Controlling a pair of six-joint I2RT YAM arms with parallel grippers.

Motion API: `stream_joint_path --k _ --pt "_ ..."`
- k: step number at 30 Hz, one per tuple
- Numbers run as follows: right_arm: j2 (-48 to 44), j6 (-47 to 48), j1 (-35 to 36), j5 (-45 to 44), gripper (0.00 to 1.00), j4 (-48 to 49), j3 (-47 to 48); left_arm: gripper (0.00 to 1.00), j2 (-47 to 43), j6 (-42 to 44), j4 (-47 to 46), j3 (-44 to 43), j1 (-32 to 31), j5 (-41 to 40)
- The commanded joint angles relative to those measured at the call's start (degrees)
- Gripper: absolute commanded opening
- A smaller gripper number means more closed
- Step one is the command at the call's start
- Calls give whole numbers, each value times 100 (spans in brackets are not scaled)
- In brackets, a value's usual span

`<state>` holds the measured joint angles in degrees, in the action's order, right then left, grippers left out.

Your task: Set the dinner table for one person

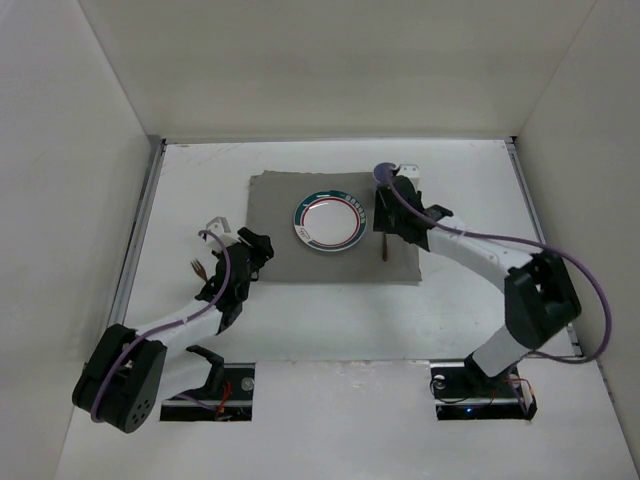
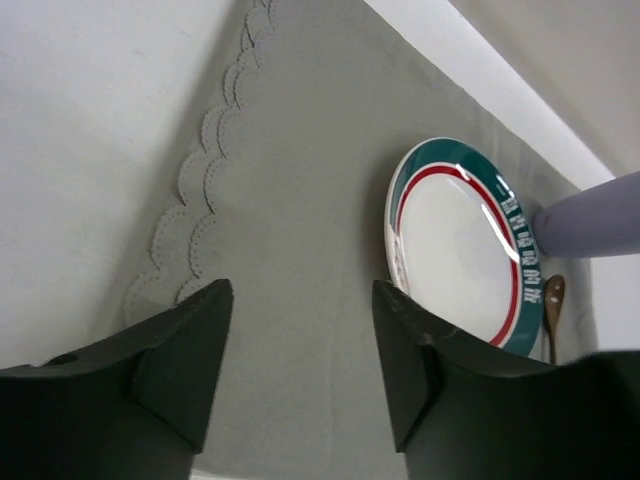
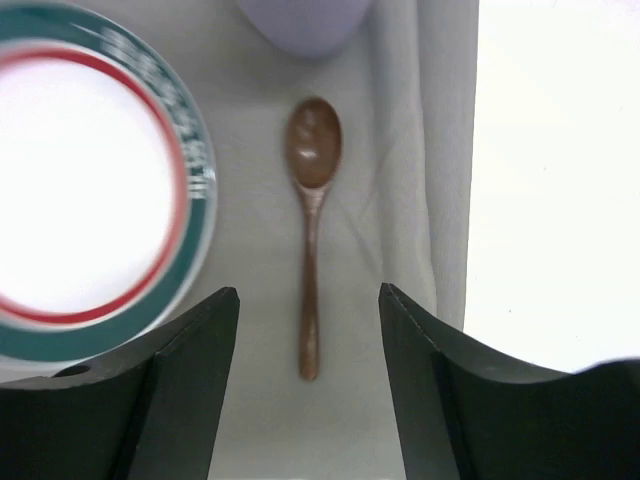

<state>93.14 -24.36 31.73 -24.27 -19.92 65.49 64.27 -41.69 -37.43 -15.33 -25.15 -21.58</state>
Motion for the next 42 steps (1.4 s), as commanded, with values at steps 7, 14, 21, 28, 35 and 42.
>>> stream_joint_path --k 7,14,21,28,35,42 --pt "-1738 -297 1190 -588 17 2781 -2101 18 -99 653 68 -285 -170 -592" --pt "-2159 -219 1753 -754 9 3651 -2734 10 -669 812 2264 -1199 -487 -1128" --pt "-2608 -262 1938 -641 25 4698 -3552 33 -1715 48 5795 -1744 320 -1304" --pt "-2731 -446 2211 -412 37 4840 -3702 38 -1840 -349 6723 -1473 1349 -1050" --pt "-2732 -456 2246 -315 44 4796 -3694 31 -1005 -155 6274 -1446 1429 -733" --pt "-2108 -438 2246 -139 43 4541 -3394 30 -478 55 5809 -1315 1666 -637"
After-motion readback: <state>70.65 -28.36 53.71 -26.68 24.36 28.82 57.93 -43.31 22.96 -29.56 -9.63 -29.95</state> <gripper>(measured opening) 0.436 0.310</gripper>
